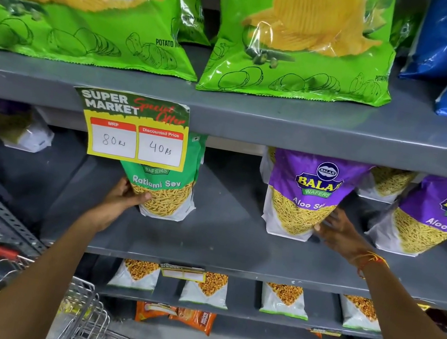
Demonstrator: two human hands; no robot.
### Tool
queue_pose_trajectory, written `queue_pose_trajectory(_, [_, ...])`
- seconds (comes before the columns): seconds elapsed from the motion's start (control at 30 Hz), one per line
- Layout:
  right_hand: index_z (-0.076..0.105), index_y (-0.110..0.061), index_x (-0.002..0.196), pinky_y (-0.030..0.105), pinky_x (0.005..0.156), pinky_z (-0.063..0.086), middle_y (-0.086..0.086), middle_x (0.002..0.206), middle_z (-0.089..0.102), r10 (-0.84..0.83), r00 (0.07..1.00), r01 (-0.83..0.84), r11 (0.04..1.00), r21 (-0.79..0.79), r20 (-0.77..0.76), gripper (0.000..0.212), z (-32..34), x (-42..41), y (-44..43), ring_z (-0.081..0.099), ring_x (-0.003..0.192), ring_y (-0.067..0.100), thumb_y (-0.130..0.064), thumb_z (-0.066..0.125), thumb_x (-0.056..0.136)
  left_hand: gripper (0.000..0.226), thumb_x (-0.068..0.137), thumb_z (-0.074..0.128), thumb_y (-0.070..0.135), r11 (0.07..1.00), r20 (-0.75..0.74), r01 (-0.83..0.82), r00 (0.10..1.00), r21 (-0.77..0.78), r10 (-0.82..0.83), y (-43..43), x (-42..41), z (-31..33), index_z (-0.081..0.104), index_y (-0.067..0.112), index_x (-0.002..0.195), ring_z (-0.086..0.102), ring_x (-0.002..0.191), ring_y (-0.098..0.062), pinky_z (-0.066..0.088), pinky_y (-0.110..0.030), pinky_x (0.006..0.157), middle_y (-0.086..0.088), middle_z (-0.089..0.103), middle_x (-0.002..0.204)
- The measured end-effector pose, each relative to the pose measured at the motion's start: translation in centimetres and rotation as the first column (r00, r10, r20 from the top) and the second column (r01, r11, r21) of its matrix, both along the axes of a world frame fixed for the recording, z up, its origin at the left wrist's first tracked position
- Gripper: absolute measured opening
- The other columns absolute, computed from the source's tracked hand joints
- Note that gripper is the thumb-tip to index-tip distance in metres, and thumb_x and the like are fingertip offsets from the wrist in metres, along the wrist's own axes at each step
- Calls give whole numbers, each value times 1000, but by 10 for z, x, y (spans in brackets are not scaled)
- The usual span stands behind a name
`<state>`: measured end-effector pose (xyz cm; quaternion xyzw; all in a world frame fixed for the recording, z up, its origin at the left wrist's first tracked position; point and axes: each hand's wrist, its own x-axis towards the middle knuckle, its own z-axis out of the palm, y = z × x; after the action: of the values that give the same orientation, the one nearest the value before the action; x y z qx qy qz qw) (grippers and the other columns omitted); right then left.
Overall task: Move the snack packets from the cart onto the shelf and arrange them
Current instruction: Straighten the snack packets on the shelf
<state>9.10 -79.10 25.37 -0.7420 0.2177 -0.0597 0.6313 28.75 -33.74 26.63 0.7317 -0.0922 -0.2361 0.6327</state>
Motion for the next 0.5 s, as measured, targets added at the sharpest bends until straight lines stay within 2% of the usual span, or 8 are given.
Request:
queue_pose_trajectory(0.07, [38,-7,125,11,64,55,8,122,54,-72,997,73,996,-57,19,59,-10,-5,-6,58,104,17,9,66,75,53,79,65,12,996,39,-90,995,-9,90,2,-7,-2,38,20,125,48,115,-10,37,-30,96,5,53,124])
queue_pose_trajectory(0.1, [42,-6,122,8,63,54,3,110,62,-145,989,145,988,-55,17,54,-14,-10,-7,63,92,7,10,64,76,51,79,65,10,983,77,-183,980,-9,183,1,-14,-6,40,17,123,48,113,-10,38,-28,95,4,53,123])
queue_pose_trajectory(0.17, [55,-7,104,4,60,50,-18,74,72,-270,962,272,960,-61,46,40,-23,-25,-17,64,65,-8,8,69,71,41,77,67,8,922,171,-388,908,1,382,-9,-36,-16,46,12,112,46,108,-16,40,-19,88,-2,52,113])
queue_pose_trajectory(0.2, [63,-11,90,3,61,50,-23,62,70,-304,950,309,949,-60,72,31,-26,-35,-22,62,59,-10,0,76,64,32,76,67,5,898,208,-440,877,-17,434,-17,-50,-20,50,13,101,45,101,-19,41,-10,80,-5,52,101])
queue_pose_trajectory(0.27, [72,-20,63,6,61,51,-23,55,69,-336,934,338,941,0,121,14,-24,-58,-36,61,57,-9,-10,79,58,25,75,68,2,902,236,-432,875,-8,422,-42,-77,-25,51,13,89,46,85,-20,39,-2,63,-6,49,83])
queue_pose_trajectory(0.33, [72,-21,56,9,56,52,-21,51,68,-365,922,366,930,11,129,34,-21,-80,-60,59,52,-7,9,67,70,23,75,69,7,920,254,-392,892,20,374,-74,-96,-23,52,11,89,44,78,-19,38,-3,58,-6,48,81])
queue_pose_trajectory(0.4, [66,-17,54,9,52,50,-19,47,66,-440,882,450,893,-24,170,36,-15,-104,-89,56,48,-7,13,62,75,25,74,69,6,946,281,-322,911,24,303,-114,-107,-13,53,10,93,46,83,-20,40,-6,63,-4,51,85])
queue_pose_trajectory(0.5, [55,-26,66,15,58,44,-5,56,54,-612,741,652,755,-75,276,32,-3,-137,-133,47,50,-5,-1,72,73,50,73,68,-1,979,262,-186,952,88,157,-183,-114,1,47,0,119,47,104,-21,45,-12,78,-11,50,113])
